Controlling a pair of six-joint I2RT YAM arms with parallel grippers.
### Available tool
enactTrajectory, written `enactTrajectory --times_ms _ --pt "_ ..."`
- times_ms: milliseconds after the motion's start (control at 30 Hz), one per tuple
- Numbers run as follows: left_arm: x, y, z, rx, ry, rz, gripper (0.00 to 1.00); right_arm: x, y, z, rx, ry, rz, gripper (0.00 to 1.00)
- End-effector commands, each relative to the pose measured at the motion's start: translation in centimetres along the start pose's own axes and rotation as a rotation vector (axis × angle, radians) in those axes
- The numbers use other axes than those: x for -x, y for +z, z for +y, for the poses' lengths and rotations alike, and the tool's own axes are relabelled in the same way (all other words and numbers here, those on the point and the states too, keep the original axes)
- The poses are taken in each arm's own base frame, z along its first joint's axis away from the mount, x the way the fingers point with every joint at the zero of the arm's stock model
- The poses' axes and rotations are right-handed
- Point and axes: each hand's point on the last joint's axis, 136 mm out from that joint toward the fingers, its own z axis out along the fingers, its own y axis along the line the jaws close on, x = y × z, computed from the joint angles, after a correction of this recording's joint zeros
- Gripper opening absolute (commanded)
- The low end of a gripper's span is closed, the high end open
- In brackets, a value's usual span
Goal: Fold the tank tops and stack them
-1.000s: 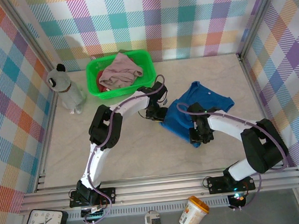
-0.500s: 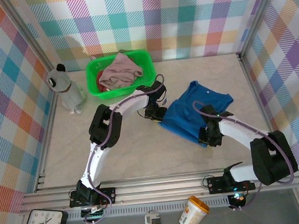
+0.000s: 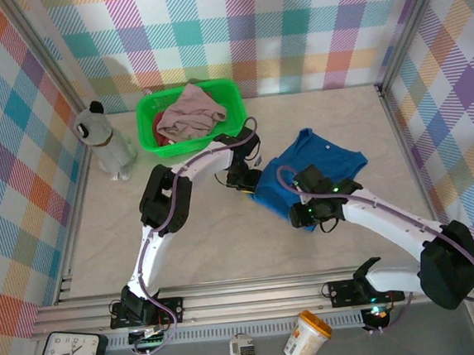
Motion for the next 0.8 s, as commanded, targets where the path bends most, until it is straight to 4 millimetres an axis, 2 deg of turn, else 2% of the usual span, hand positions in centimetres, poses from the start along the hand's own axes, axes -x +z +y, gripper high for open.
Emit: enactTrajectory --times_ms 0,167,433,567,667,767 --pt "-0.8 -3.0 1.7 0.033 -0.001 0.0 0.0 0.6 1.0 0.4 -0.045 -0.153 0.002 0.49" --pt "-1.4 -3.3 2.6 0.017 -0.005 0.016 0.0 1.0 2.9 1.3 -0.091 -0.258 0.048 0.51" --pt "-1.4 -3.8 4.2 0.015 -0.045 0.019 0.0 -0.8 5.3 3.5 -0.213 -0.493 0.158 0.51" --pt "-1.4 -3.8 4.2 0.009 -0.048 0.022 0.0 -1.3 5.9 3.7 -0.284 -0.567 0.175 0.51" --pt "-1.6 -3.7 4.5 0.015 -0.052 0.03 0.0 -1.5 6.4 3.5 -0.316 -0.588 0.207 0.45" --pt "-1.8 -4.2 5.1 0.031 -0.052 0.03 0.0 -1.6 6.5 3.5 -0.345 -0.599 0.234 0.29"
